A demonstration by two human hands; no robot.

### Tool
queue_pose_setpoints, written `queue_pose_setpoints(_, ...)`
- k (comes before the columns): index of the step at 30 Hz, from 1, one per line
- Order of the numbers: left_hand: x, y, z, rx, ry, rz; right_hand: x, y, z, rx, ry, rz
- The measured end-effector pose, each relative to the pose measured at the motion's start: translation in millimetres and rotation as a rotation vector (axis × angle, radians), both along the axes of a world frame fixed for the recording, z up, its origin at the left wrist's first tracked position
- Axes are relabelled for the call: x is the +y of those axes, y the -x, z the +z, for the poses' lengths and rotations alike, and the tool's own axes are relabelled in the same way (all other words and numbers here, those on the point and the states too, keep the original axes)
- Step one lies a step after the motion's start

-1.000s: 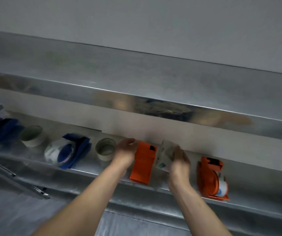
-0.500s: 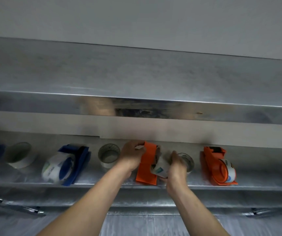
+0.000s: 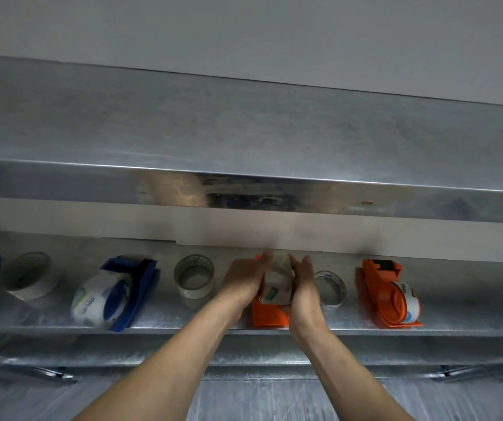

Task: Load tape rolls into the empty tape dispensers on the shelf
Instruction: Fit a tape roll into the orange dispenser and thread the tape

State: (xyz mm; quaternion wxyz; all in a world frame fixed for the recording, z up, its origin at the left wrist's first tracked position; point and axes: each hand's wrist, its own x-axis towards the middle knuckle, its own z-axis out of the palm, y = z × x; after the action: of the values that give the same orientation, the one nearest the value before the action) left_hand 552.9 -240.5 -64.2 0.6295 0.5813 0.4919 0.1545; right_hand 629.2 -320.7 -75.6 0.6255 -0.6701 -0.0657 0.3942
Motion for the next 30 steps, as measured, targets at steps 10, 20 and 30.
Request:
queue_pose_setpoints(10, -6, 14, -17, 0.051, 0.019, -0.164, -17, -10, -17, 0.216, 0.160, -0.074)
queue_pose_setpoints(20, -11, 14, -17, 0.023, 0.029, -0.149, -17, -9, -19, 0.227, 0.211, -0.013)
queue_pose_setpoints(30, -8, -1, -21, 0.311, -0.077, -0.064, -26, -4, -13, 0.110, 0.170, 0.193)
